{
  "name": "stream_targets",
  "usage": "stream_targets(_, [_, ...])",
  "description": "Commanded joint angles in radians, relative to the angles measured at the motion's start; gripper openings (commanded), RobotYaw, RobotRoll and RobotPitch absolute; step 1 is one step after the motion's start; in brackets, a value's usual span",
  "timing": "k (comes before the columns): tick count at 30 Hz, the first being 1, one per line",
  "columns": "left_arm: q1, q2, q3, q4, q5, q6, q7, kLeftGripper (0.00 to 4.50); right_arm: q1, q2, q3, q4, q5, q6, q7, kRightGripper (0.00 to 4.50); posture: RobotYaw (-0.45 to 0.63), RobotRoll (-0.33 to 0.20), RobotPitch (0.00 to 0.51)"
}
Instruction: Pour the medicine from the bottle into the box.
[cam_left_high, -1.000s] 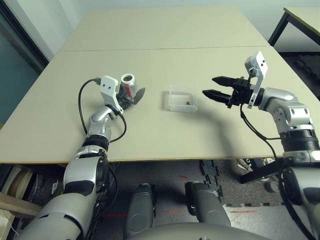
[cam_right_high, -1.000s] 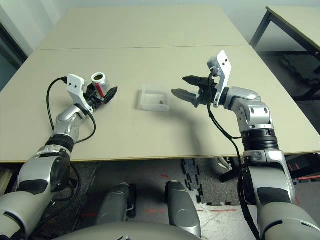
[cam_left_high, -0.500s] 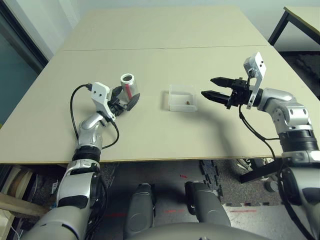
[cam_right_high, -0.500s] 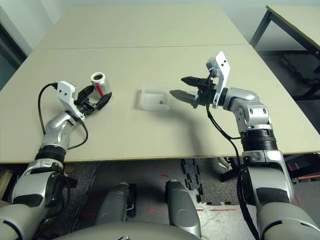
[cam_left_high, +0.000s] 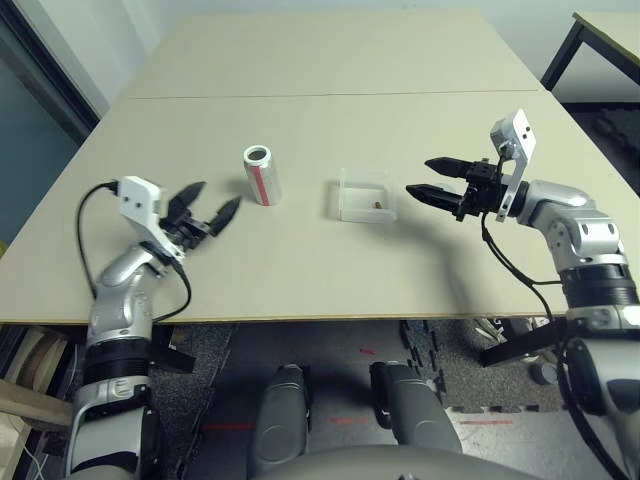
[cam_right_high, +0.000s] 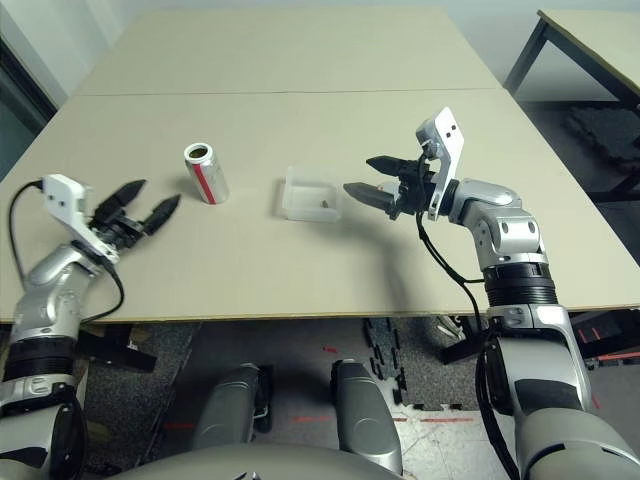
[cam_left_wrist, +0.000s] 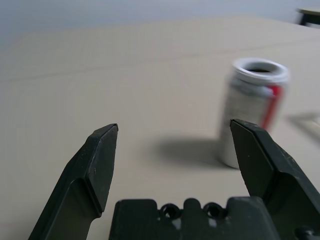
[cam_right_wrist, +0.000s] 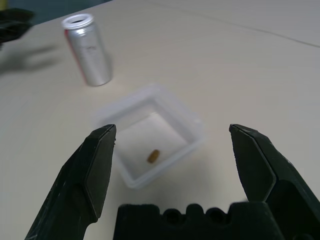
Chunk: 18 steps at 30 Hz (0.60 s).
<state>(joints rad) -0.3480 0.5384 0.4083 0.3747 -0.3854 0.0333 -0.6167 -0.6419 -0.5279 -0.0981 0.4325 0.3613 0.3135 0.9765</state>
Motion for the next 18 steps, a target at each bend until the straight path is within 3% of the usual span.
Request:
stream_targets(1, [-0.051, 0.038, 0.026, 0.129, 0.06, -0.066, 0.1, 4.49, -0.008, 0.018, -0.061, 0.092, -0.033, -0.099, -0.13, 4.5, -0.07, 0.0, 0.114])
stream_targets(11, [-0.207, 0.052, 0.017, 0.428, 0.145, -0.225, 0.283, 4.49, -0.075, 0.041, -0.194, 0.349, -0.106, -0.369, -0.566, 4.5, -0.11, 0.0, 0.107])
stream_targets(18, [-0.269, 0.056, 0.011, 0.572, 0.169, -0.295, 0.347, 4.49, -0.077, 0.056, -0.22, 0.436, -0.137, -0.472, -0.741, 4.5, -0.11, 0.0, 0.111])
